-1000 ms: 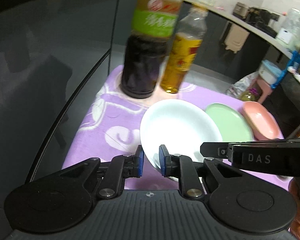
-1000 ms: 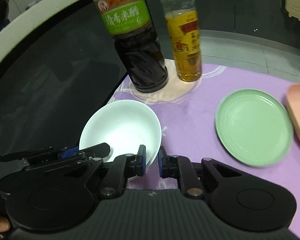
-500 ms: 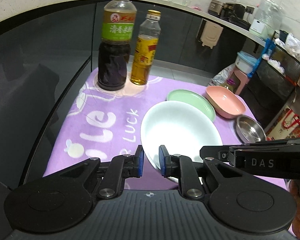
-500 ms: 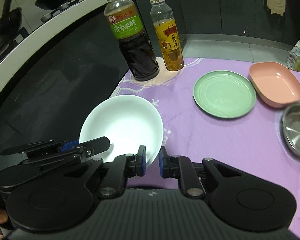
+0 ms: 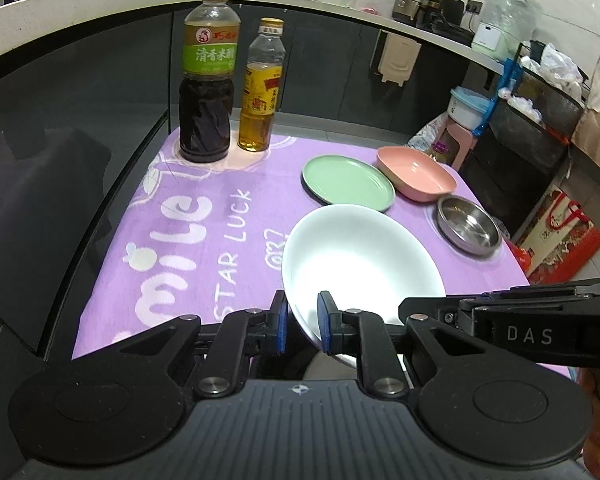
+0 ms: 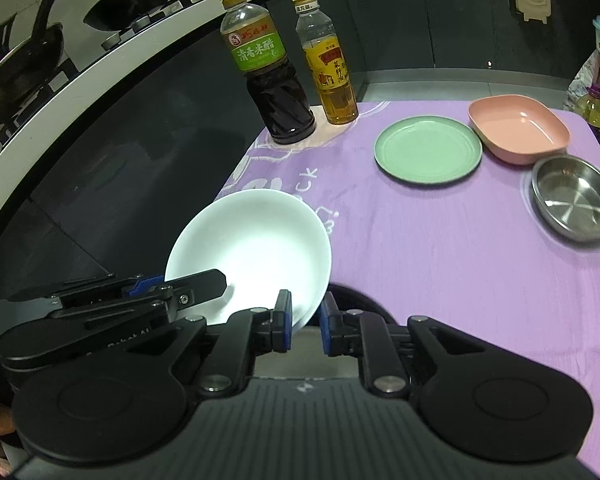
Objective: Organize plates and bowls
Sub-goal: 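Carry the small white bowl into the large white bowl and lower it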
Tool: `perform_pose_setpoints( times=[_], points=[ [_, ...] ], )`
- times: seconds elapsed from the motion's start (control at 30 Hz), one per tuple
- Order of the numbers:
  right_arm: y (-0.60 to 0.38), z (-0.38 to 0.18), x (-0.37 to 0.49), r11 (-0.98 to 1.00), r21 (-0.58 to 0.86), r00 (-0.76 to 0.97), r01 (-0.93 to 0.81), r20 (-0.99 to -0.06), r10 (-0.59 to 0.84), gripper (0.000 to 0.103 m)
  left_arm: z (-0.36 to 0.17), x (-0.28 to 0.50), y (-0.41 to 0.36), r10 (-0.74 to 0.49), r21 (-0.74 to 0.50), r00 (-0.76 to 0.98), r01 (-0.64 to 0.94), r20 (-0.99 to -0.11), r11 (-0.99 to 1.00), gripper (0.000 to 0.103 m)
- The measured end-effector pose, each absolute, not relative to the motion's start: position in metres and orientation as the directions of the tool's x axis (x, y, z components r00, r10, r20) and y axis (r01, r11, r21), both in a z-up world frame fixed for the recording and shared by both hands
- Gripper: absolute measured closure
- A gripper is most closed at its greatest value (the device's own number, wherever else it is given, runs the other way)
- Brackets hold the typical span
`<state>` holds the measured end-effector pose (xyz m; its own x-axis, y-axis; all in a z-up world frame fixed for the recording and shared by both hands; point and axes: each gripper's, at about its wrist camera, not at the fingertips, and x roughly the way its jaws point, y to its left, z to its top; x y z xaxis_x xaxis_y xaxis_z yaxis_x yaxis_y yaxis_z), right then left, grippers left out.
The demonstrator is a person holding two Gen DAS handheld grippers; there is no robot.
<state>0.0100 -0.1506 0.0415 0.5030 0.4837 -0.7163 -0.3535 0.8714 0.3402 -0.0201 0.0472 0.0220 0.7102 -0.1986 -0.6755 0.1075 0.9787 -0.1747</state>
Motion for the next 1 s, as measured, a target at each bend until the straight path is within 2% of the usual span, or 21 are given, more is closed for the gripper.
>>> perform_pose_setpoints(
  times=[0.5,1.0],
  points=[
    [-0.169,0.018,-0.022,0.872,0.38,0.474,-0.308,-0.734,0.487,0.085,0.004,-0.047,0.032,-0.208,-0.151,0.655,0.143,-0.726,0.978,0.088],
    [-0.171,0.01,-0.041,0.895,0.324,0.505,-0.306,-0.742,0.441,0.085,-0.014,-0.052,0.022,-0.221,-0.142,0.595,0.178,-0.773,0.974,0.087]
  ],
)
